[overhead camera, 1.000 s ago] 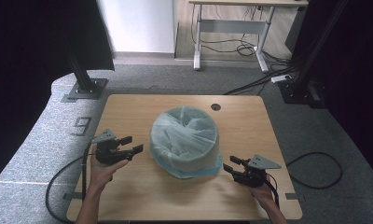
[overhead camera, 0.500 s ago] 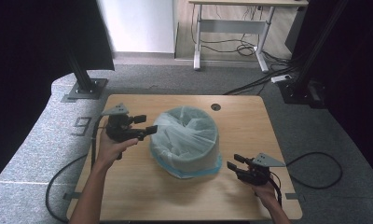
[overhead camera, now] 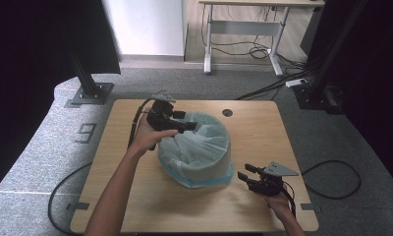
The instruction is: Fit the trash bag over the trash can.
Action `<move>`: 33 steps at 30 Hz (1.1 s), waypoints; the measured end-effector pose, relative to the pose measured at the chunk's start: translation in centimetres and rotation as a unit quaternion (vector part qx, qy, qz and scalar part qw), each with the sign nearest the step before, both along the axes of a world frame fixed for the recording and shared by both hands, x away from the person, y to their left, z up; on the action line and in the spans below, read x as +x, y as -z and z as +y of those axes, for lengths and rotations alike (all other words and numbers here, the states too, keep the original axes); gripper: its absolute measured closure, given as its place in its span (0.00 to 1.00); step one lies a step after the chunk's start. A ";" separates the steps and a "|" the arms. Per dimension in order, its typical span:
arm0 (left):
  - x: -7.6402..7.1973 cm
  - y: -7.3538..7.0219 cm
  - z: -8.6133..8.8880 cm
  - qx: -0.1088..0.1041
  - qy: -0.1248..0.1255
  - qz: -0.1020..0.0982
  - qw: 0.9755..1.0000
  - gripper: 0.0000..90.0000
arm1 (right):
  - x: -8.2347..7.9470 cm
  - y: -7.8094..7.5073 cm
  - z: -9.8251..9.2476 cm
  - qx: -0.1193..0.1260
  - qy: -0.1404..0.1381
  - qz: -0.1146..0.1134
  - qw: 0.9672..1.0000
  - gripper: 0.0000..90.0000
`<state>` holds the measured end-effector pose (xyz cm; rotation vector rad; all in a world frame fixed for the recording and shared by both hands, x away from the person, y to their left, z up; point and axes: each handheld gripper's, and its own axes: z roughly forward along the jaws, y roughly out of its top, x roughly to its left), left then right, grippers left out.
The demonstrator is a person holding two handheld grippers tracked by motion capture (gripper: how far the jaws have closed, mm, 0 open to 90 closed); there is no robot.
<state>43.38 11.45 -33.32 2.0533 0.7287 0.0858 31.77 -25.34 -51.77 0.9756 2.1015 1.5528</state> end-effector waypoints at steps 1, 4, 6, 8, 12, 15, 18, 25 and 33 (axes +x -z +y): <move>0.3 0.1 -0.4 0.006 0.000 0.004 1.000 0.31 | 0.0 0.0 0.0 0.001 0.001 0.000 1.000 0.53; 1.2 0.3 -1.6 0.023 0.002 0.021 1.000 0.32 | 0.0 -0.1 -0.2 0.003 0.004 0.000 1.000 0.53; 1.6 0.4 -2.5 0.034 0.002 0.031 0.999 0.33 | 0.0 -0.1 -0.2 0.005 0.005 0.000 1.000 0.53; 1.9 0.5 -3.3 0.049 0.008 0.035 0.998 0.34 | 0.0 -0.1 -0.3 0.005 0.007 -0.001 1.000 0.54; 2.3 1.0 -4.8 0.089 0.012 0.041 0.995 0.35 | -0.1 -0.2 -0.5 0.008 0.009 -0.002 1.000 0.54; 2.6 1.5 -5.6 0.110 0.014 0.050 0.993 0.36 | -0.1 -0.2 -0.5 0.008 0.010 -0.001 1.000 0.54; 2.9 2.1 -6.4 0.130 0.019 0.058 0.990 0.37 | -0.1 -0.1 -0.5 0.007 0.010 0.001 1.000 0.54; 3.7 3.8 -7.7 0.169 0.027 0.081 0.982 0.38 | -0.2 -0.3 -0.5 0.008 0.018 -0.011 1.000 0.54; 3.5 4.1 -8.2 0.169 0.020 0.077 0.982 0.37 | -0.2 -0.2 -0.5 0.004 0.019 -0.005 1.000 0.54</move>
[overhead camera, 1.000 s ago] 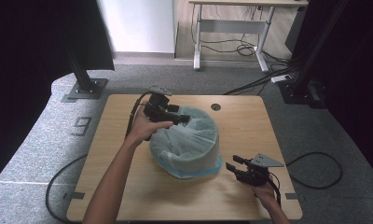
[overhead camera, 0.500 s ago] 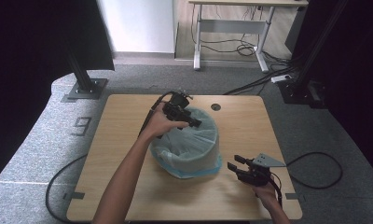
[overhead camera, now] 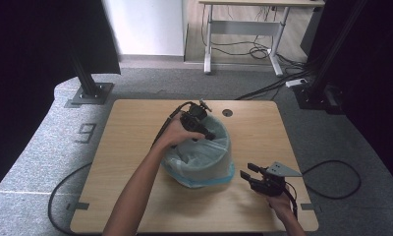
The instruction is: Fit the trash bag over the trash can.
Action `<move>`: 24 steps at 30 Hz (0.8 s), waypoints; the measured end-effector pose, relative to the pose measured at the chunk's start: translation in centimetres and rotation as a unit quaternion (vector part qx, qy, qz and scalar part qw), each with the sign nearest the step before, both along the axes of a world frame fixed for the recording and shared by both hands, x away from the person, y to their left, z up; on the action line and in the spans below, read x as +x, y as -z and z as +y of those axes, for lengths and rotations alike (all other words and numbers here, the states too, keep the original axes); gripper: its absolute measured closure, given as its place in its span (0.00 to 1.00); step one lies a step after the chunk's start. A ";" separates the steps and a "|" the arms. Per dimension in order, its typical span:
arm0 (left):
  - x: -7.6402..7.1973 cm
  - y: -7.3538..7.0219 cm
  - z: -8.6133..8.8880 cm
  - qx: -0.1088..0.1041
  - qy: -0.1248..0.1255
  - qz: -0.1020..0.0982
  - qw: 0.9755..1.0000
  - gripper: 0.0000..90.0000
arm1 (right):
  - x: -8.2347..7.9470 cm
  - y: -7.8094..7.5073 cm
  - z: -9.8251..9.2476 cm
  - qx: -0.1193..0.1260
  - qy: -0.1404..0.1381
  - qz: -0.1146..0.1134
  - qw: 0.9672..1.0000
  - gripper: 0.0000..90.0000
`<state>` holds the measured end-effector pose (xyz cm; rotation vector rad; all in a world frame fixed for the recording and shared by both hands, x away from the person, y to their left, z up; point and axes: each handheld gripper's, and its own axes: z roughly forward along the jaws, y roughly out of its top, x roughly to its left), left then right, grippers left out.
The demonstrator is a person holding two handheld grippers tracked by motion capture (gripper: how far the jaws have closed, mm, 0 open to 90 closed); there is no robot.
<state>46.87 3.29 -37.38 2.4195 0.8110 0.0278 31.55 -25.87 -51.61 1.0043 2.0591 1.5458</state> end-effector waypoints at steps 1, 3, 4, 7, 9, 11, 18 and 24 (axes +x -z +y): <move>-0.2 -0.3 0.3 -0.012 -0.001 -0.007 1.000 0.37 | 0.0 0.0 0.0 0.000 0.000 -0.002 1.000 0.54; -0.7 -1.2 1.0 -0.034 -0.004 -0.020 0.999 0.37 | -0.1 -0.1 0.1 -0.001 0.000 -0.003 1.000 0.54; -0.9 -1.7 1.4 -0.041 -0.004 -0.026 0.999 0.37 | -0.1 -0.1 0.1 0.000 -0.001 -0.004 1.000 0.54; -1.7 -2.9 2.8 -0.061 -0.011 -0.037 0.997 0.36 | -0.1 0.0 0.2 -0.002 -0.001 -0.003 1.000 0.54; -2.3 -3.4 3.6 -0.065 -0.015 -0.041 0.997 0.36 | -0.1 0.0 0.3 -0.003 -0.001 -0.003 1.000 0.54; -2.9 -3.6 4.4 -0.063 -0.018 -0.045 0.997 0.35 | -0.1 0.0 0.4 -0.004 -0.001 -0.002 1.000 0.54; -4.6 -3.7 6.9 -0.054 -0.021 -0.048 0.997 0.35 | 0.0 0.2 0.5 -0.005 0.000 0.001 1.000 0.54; -5.0 -2.8 7.3 -0.028 -0.018 -0.041 0.999 0.34 | 0.0 0.3 0.6 -0.008 -0.003 0.003 1.000 0.54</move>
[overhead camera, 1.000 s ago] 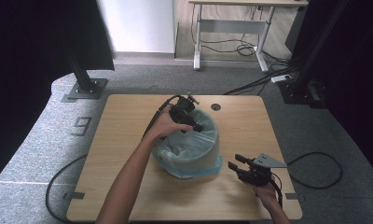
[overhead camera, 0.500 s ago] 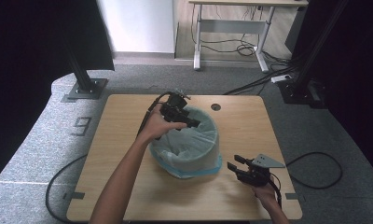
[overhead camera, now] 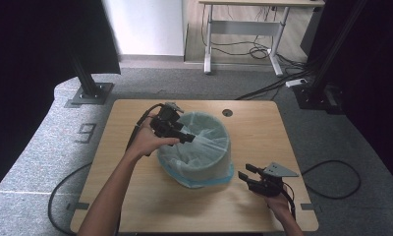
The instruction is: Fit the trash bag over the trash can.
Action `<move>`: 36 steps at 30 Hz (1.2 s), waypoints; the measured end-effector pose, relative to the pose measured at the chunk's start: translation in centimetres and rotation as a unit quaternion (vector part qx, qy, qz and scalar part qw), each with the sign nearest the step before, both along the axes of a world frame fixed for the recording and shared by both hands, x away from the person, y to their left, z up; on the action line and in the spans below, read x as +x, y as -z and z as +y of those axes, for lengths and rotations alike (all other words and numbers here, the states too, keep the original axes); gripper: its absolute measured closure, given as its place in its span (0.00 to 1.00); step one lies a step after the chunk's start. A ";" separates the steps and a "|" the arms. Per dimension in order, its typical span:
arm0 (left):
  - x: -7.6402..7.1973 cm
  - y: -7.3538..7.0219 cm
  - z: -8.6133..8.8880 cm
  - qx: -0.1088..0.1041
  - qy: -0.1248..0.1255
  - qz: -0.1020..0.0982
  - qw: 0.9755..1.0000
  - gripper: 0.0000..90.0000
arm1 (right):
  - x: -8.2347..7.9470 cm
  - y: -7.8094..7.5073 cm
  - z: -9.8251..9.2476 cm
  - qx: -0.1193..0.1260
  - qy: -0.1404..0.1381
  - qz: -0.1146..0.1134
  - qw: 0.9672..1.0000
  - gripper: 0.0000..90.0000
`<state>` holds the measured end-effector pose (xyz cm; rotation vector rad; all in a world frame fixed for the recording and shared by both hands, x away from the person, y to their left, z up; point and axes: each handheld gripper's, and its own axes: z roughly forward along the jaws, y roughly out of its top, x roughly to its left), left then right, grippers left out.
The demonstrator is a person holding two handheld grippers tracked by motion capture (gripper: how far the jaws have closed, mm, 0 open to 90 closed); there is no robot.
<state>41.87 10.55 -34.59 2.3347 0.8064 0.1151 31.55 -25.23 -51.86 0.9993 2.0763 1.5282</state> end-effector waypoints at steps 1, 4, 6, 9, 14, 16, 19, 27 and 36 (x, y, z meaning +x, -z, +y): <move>0.0 0.3 -0.2 0.008 0.001 0.001 1.000 0.35 | 0.0 0.0 0.0 0.000 0.000 0.000 1.000 0.54; 0.2 1.0 -1.0 0.036 0.009 0.009 0.999 0.35 | 0.0 0.1 0.1 -0.001 -0.001 0.002 1.000 0.54; 0.3 1.3 -1.5 0.049 0.012 0.015 0.999 0.35 | 0.0 0.1 0.0 -0.002 -0.001 0.003 1.000 0.54; 0.5 1.7 -2.2 0.064 0.015 0.023 0.998 0.35 | 0.0 0.0 0.0 -0.001 0.000 0.002 1.000 0.54; 1.1 2.2 -3.2 0.085 0.010 0.042 0.995 0.35 | -0.1 0.0 0.0 -0.002 -0.002 0.002 1.000 0.54; 1.2 2.4 -3.6 0.094 0.010 0.049 0.994 0.35 | -0.1 0.0 -0.1 -0.003 -0.001 0.003 1.000 0.54; 1.4 2.5 -3.8 0.104 0.006 0.055 0.993 0.35 | -0.1 0.0 -0.2 -0.002 0.000 0.004 1.000 0.54; 0.1 0.8 -2.6 0.041 0.015 0.015 0.999 0.35 | 0.0 0.0 -0.5 -0.001 0.004 0.004 1.000 0.54; -1.2 0.6 -3.6 0.034 0.038 0.017 0.999 0.35 | 0.0 0.0 -0.2 -0.006 0.002 0.004 1.000 0.54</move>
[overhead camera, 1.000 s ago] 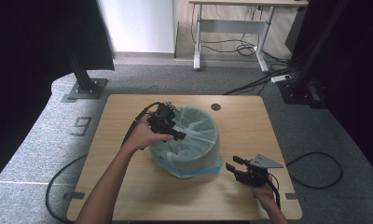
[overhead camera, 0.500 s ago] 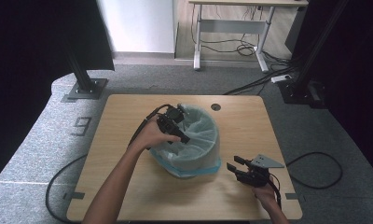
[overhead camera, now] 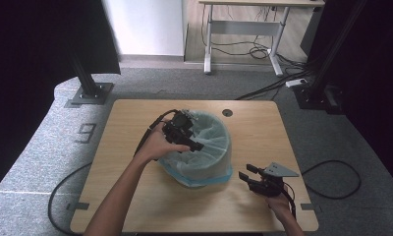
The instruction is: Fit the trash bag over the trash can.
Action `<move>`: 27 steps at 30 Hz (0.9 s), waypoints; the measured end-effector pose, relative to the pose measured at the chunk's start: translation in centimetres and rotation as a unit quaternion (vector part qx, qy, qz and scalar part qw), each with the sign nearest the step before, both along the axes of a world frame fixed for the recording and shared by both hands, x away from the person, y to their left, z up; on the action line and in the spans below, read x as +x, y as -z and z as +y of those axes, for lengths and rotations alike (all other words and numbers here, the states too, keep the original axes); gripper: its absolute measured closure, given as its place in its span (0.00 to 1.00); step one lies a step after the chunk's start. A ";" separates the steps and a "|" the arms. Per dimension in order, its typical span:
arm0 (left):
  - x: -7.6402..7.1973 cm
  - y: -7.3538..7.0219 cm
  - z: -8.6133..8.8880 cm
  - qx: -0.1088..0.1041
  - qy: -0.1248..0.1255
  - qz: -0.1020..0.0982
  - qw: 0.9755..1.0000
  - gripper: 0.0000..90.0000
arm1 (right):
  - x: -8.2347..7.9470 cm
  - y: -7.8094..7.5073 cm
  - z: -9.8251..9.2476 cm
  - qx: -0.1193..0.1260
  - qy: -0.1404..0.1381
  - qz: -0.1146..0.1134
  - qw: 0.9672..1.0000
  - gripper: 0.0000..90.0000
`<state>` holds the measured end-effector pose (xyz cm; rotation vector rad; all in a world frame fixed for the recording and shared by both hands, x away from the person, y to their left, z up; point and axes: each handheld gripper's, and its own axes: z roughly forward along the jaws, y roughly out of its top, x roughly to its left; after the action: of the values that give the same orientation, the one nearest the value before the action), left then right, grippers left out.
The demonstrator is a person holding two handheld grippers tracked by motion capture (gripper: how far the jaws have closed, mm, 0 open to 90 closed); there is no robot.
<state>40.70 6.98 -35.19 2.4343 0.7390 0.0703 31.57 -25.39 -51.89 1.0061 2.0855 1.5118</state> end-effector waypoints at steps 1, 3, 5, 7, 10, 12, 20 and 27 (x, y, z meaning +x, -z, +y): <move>0.0 0.1 -0.2 0.000 0.000 0.002 1.000 0.35 | 0.0 0.0 0.0 -0.001 0.000 0.001 1.000 0.53; 0.1 0.4 -0.6 0.002 0.002 0.004 1.000 0.35 | 0.0 0.1 0.0 -0.001 0.000 0.002 1.000 0.53; 0.3 0.5 -1.0 0.002 0.003 0.007 1.000 0.35 | 0.0 0.1 -0.1 -0.002 0.000 0.003 1.000 0.53; 0.5 0.6 -1.4 0.003 0.002 0.010 1.000 0.35 | 0.0 0.1 -0.2 -0.001 0.002 0.002 1.000 0.53; 0.8 0.9 -2.1 0.013 0.004 0.018 1.000 0.35 | 0.1 0.0 -0.3 0.002 0.000 0.004 1.000 0.52; 0.9 1.1 -2.6 0.030 0.008 0.023 0.999 0.35 | 0.1 -0.1 -0.3 0.010 -0.001 0.007 1.000 0.52; 0.7 0.9 -2.5 0.018 0.003 0.021 1.000 0.35 | 0.0 -0.1 -0.3 0.006 0.000 0.006 1.000 0.52; -0.7 -0.4 0.2 -0.042 -0.006 -0.020 0.999 0.34 | 0.0 -0.2 -0.6 0.008 0.005 0.005 1.000 0.52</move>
<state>39.97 7.16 -34.76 2.3425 0.7251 0.0909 31.59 -26.02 -51.74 1.0309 2.0745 1.5243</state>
